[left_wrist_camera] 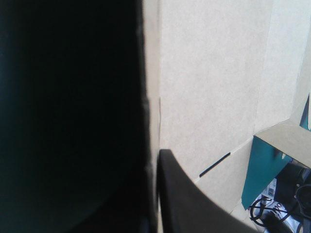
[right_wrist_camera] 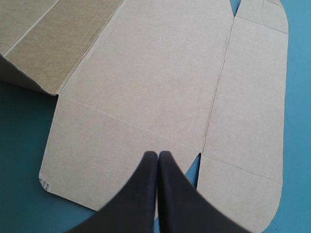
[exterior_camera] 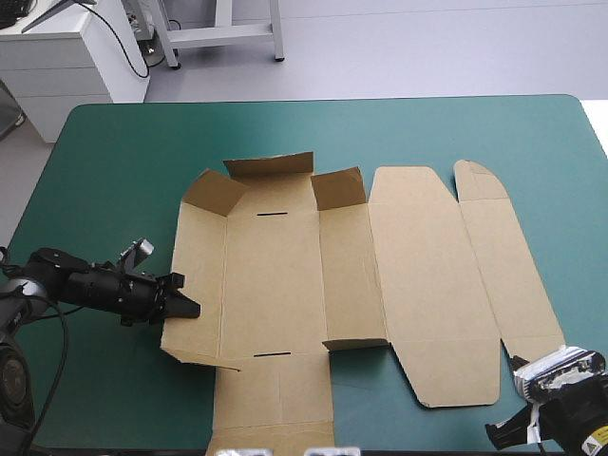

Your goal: Fold the box

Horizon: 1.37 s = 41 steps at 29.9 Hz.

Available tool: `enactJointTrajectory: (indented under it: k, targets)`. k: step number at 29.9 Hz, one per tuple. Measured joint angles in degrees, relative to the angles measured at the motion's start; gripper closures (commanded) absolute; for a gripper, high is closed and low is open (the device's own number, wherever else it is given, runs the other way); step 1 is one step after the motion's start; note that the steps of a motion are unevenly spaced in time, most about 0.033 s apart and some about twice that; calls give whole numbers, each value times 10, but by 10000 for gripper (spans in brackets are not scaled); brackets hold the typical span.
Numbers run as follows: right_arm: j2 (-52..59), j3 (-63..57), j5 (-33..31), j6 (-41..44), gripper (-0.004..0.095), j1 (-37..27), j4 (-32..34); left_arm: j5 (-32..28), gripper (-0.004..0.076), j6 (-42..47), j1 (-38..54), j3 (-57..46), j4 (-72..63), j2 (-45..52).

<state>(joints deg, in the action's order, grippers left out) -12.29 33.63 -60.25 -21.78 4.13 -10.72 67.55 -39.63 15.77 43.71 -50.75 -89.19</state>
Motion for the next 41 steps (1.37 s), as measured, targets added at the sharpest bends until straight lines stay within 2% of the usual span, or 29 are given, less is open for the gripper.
enactJointTrajectory:
  k: [4, 11, 18, 26, 32, 37, 41]
  targets:
    - [0, 0, 0, 0, 924, 0, 0, -3, 731, -30, 0, 0, 0, 0]
    - [0, 0, 0, 1, 923, 0, 0, -26, 731, -21, -16, 6, 0, 0]
    - [0, 0, 0, 1, 923, 0, 0, -23, 731, -33, -66, 96, 40, -3]
    - [0, 0, 0, 6, 923, 0, 0, -20, 731, -28, -170, 279, 102, -6]
    - [0, 0, 0, 9, 923, 0, 0, -39, 731, 0, -272, 402, 223, -6]
    - [0, 0, 3, 17, 923, 0, 0, -80, 731, 2, -344, 456, 325, -6]
    - [0, 0, 15, 18, 923, 0, 0, -136, 731, -24, -407, 462, 378, -8]
